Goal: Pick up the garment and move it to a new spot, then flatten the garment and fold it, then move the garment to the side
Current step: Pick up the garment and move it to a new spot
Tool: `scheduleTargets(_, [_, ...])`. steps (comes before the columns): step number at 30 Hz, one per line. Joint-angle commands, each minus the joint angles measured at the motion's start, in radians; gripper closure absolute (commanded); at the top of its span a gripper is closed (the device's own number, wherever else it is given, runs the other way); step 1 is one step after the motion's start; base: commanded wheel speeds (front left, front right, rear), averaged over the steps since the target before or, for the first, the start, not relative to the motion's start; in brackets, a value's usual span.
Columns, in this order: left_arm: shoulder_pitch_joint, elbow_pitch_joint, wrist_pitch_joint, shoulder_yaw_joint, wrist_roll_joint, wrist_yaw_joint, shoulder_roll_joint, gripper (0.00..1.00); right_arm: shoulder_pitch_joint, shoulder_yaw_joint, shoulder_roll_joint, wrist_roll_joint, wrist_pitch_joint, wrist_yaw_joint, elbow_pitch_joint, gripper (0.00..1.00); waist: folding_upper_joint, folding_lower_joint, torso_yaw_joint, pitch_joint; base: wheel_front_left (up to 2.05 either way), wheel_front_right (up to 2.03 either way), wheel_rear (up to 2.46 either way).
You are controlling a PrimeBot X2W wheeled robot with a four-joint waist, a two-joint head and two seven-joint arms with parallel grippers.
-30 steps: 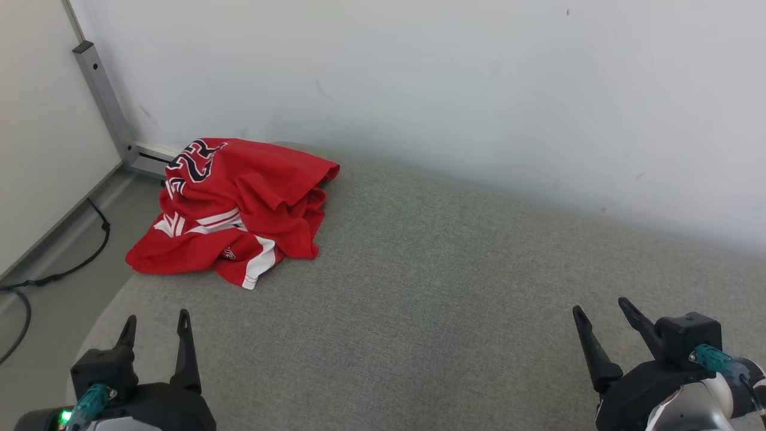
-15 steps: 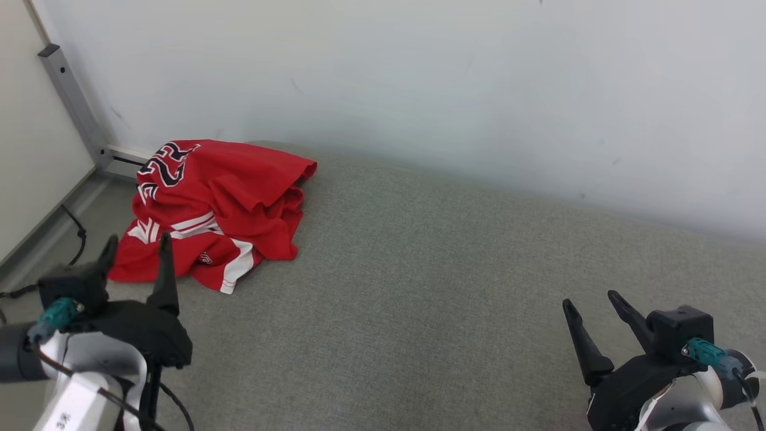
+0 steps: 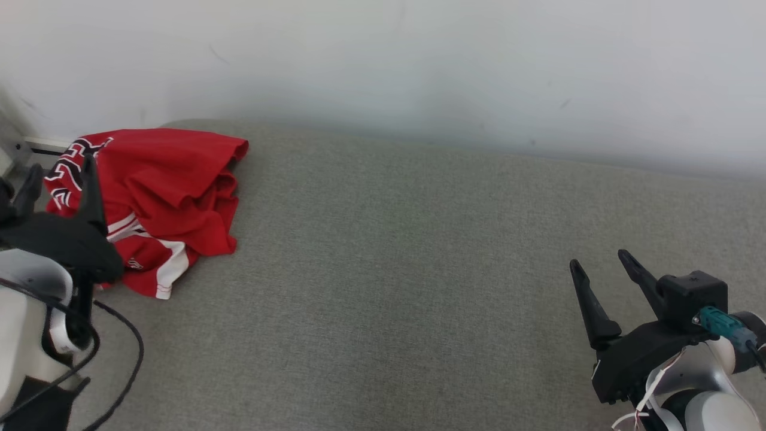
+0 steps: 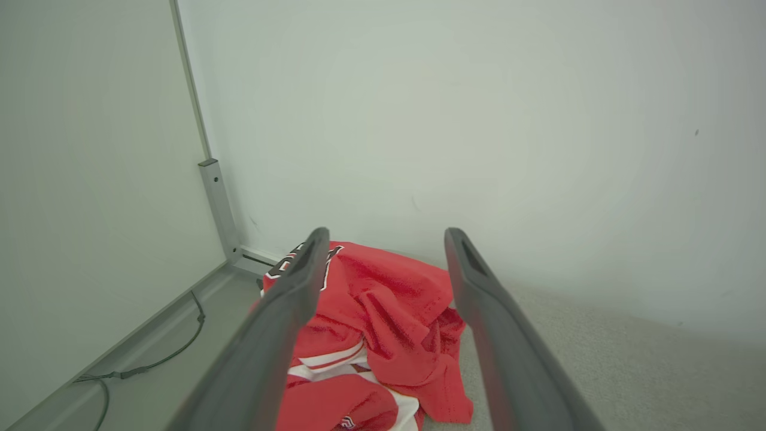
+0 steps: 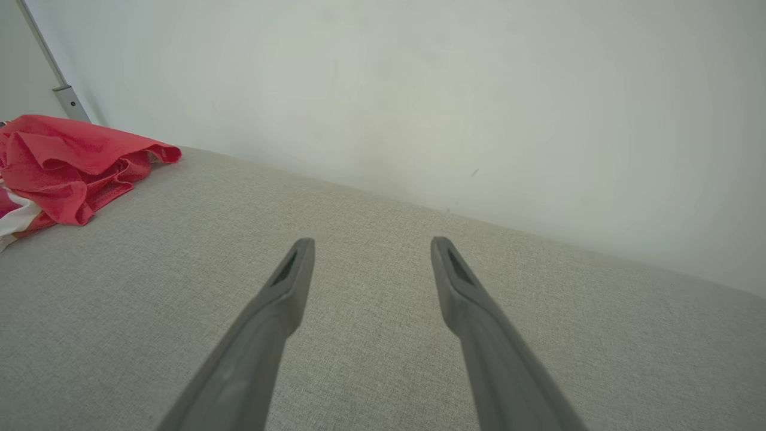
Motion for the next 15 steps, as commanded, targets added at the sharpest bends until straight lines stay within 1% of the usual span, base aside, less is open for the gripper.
scheduleTargets(1, [-0.044,0.033,0.009,0.006,-0.012,-0.019,0.014,0.00,-0.021,-0.003,-0.005,-0.010,0.004,0.000,-0.013,0.00,-0.0001,-0.0002,-0.071,0.076,0.00,0.00,0.00])
scheduleTargets(6, [-0.141,0.124,0.039,0.030,-0.053,-0.061,0.041,0.00,-0.053,0.003,-0.012,0.000,0.000,0.000,-0.027,0.00,-0.0001,-0.0002,-0.117,0.134,0.00,0.00,0.00])
scheduleTargets(10, [-0.204,0.196,0.089,0.036,-0.071,-0.093,0.065,0.00,-0.074,0.015,-0.014,0.012,-0.007,0.000,-0.032,0.00,-0.0001,-0.0002,-0.148,0.172,0.00,0.00,0.00])
scheduleTargets(11, [-0.204,0.196,0.089,0.036,-0.071,-0.093,0.065,0.00,-0.074,0.015,-0.014,0.012,-0.007,0.000,-0.032,0.00,-0.0001,-0.0002,-0.148,0.172,0.00,0.00,0.00])
scheduleTargets(15, [-0.261,0.273,0.135,0.038,-0.086,-0.109,0.087,0.00,-0.090,0.019,-0.018,0.017,-0.011,0.000,-0.030,0.00,-0.0001,-0.0002,-0.173,0.205,0.00,0.00,0.00])
